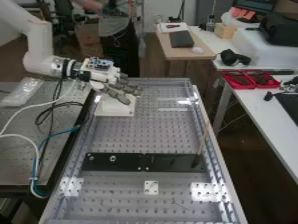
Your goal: Grab the bearing and place it in the white container
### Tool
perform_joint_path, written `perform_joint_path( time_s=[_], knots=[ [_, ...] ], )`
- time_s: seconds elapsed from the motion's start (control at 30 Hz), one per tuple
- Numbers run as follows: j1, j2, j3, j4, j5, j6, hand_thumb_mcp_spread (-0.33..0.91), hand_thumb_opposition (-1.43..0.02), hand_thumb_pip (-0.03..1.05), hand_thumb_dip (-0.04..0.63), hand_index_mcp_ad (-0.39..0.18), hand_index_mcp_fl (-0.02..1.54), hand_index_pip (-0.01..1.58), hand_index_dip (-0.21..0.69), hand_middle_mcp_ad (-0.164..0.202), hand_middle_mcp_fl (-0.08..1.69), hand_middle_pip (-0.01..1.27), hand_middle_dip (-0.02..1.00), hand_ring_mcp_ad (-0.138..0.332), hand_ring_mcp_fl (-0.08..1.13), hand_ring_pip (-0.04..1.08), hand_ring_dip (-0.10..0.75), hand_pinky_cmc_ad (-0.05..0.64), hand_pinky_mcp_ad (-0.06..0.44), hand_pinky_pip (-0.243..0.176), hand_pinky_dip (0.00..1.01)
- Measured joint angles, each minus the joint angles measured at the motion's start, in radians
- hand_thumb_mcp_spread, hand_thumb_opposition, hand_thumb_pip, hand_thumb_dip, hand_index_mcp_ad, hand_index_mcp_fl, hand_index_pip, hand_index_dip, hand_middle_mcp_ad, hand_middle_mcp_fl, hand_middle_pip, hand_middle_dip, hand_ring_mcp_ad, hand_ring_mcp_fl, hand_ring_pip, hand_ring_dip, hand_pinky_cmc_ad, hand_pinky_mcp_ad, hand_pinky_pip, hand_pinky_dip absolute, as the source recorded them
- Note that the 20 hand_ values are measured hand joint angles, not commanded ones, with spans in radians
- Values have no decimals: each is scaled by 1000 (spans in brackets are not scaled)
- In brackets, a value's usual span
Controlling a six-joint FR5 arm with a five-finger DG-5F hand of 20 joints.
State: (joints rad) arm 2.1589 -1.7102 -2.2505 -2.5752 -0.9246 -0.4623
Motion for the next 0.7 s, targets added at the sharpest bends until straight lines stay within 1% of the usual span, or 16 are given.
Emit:
perform_joint_path(
  time_s=[0.1,0.13,0.17,0.2,0.27,0.4,0.43,0.47,0.5,0.57,0.63,0.67,0.7],
  knots=[
    [-11,36,12,-16,-3,-12,367,-836,798,284,-159,23,1333,201,65,23,127,173,113,0,75,58,349,297,-75,251],
    [-14,43,16,-21,-5,-15,349,-834,798,284,-159,24,1337,201,65,23,127,173,113,-2,77,61,349,293,-75,253],
    [-26,66,33,-43,-11,-27,346,-834,798,284,-159,19,1339,201,65,23,127,173,113,-2,77,61,349,293,-75,258],
    [-28,69,35,-45,-12,-29,349,-834,798,284,-159,16,1323,202,65,23,127,173,113,-2,75,61,351,293,-75,260],
    [-52,107,69,-80,-23,-57,330,-834,798,284,-159,21,1286,185,65,23,127,173,113,-2,75,61,347,293,-75,276],
    [-104,159,121,-108,-49,-102,291,-820,761,284,-159,16,1168,185,68,23,127,173,113,-2,75,61,353,297,-79,293],
    [-112,166,132,-114,-55,-109,290,-822,752,281,-159,16,1126,185,68,19,127,173,113,-3,75,61,353,297,-91,290],
    [-125,173,151,-128,-64,-118,288,-819,749,281,-159,16,1101,185,68,23,127,173,113,0,75,58,354,293,-91,307],
    [-138,178,173,-147,-75,-127,271,-803,744,281,-159,16,1059,185,68,23,127,173,113,0,73,58,356,293,-91,309],
    [-158,182,203,-177,-90,-137,250,-801,730,278,-159,21,901,185,65,19,127,173,113,0,75,61,356,293,-91,323],
    [-176,184,230,-206,-104,-143,243,-803,724,258,-155,21,747,185,68,17,127,173,115,0,75,61,356,297,-91,325],
    [-190,184,249,-227,-116,-145,239,-787,700,251,-155,24,682,185,68,14,127,173,115,0,75,58,356,297,-94,325],
    [-201,184,265,-245,-126,-146,232,-785,682,253,-157,30,616,185,65,16,127,173,113,0,75,61,360,291,-106,321]
  ],
)
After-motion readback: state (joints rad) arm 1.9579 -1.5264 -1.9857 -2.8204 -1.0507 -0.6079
